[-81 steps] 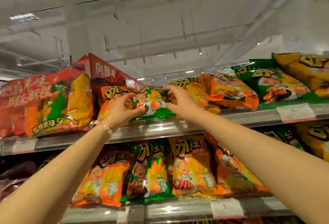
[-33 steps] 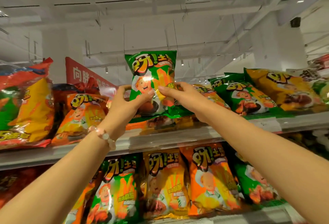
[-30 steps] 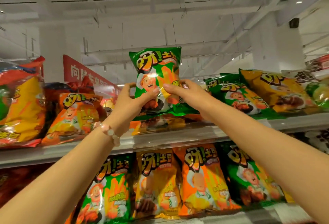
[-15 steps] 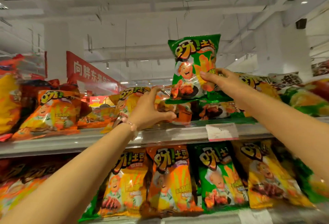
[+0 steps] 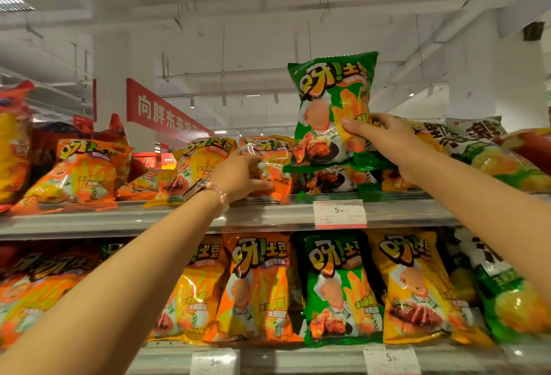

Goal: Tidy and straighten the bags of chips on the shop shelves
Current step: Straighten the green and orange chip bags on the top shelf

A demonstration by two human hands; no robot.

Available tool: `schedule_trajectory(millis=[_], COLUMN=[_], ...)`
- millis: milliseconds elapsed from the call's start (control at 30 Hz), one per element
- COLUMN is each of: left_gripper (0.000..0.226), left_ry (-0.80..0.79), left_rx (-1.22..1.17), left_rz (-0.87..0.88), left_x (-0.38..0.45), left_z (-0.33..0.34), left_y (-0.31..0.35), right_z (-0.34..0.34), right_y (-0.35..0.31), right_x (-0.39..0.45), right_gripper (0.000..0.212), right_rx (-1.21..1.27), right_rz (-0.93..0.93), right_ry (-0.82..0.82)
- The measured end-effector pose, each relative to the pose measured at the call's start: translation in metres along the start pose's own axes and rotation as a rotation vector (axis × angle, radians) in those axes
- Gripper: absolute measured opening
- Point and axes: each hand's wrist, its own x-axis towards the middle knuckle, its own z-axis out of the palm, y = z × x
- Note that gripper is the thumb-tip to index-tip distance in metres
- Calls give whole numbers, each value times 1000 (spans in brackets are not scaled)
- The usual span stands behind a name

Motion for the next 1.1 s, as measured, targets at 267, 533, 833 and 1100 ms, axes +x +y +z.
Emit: schedule_trajectory(millis=[267,533,833,1100], left_gripper=[66,69,69,70], left_ry=[149,277,395,462], left_rx=[-148,-152,-206,-187], left_rz=[12,77,54,-54], left_x=[-6,-9,-49,-93], left_z=[3,-40,-98,-126], left_y=[-7,-21,-71,-158], right_z=[4,26,67,142], right_y=[7,-16,-31,-34], right_x=[-2,10,-4,-13], right_gripper=[77,74,57,91], right_rx=[-7,55,49,66], right_rz=[-8,-39,1,-24], right_ry=[-21,81,-71,-198])
